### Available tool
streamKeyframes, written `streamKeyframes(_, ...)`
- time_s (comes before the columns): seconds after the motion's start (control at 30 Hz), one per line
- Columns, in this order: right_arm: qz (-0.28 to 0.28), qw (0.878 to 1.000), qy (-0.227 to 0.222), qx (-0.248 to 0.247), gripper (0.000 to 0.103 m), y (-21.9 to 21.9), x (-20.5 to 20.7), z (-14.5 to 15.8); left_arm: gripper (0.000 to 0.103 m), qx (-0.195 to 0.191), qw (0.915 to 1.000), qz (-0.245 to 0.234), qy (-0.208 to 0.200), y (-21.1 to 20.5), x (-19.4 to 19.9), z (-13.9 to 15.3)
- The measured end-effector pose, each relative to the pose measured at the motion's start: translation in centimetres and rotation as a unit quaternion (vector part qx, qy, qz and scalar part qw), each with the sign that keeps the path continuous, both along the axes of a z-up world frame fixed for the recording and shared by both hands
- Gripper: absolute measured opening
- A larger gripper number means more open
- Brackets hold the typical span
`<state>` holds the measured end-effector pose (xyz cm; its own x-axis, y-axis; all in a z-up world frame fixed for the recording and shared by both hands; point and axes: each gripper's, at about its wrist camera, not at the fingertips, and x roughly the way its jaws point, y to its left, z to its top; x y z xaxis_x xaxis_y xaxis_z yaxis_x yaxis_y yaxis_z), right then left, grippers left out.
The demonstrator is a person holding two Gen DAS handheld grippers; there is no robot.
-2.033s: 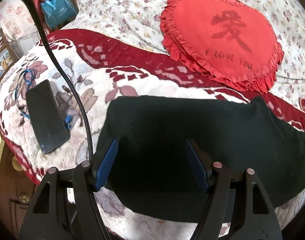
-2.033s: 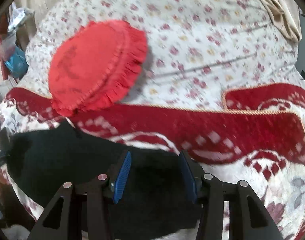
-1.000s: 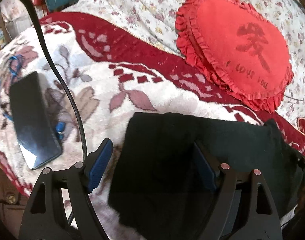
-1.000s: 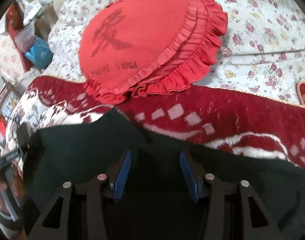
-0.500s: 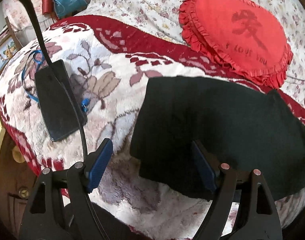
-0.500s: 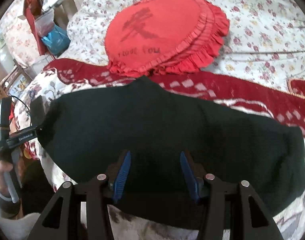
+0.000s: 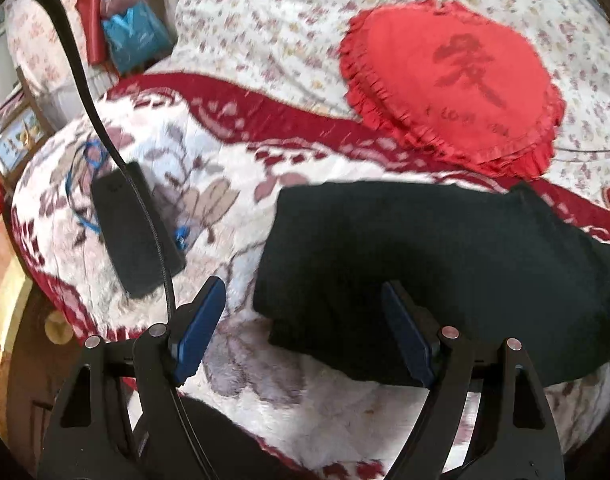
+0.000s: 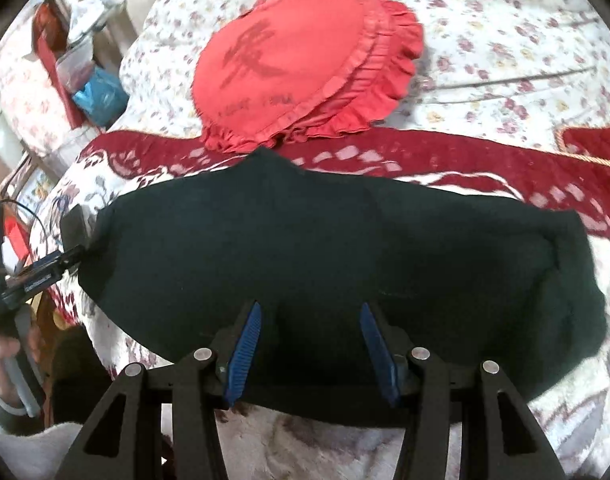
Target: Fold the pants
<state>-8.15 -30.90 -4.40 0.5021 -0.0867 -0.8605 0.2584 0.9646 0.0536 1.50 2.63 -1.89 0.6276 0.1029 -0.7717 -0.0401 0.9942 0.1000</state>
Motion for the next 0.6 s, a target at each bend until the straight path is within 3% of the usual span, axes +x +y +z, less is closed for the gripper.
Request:
streamKeyframes(0.23,-0.053,0.999,-0.002,-0.008,0.051,-3.2,-2.2,0.7,0.081,-0.014,0.9979,-0.061,-0.015,-5.0,-0.2,1.7)
streamKeyframes(0.37,-0.09,0.996,0.01,-0.011,0.051,-5.6,-3.7,1.2,0.081,-0.026,0.9943,-0.103,-0.004,-8.5,0.3,1.3)
streamKeyframes(0.6,-0.157,0.987,-0.015,0.024,0.051,-9.8,-7.6,3.3,0.081,-0.055,0.9815,-0.179,0.039,-15.4,1.6,-0.1)
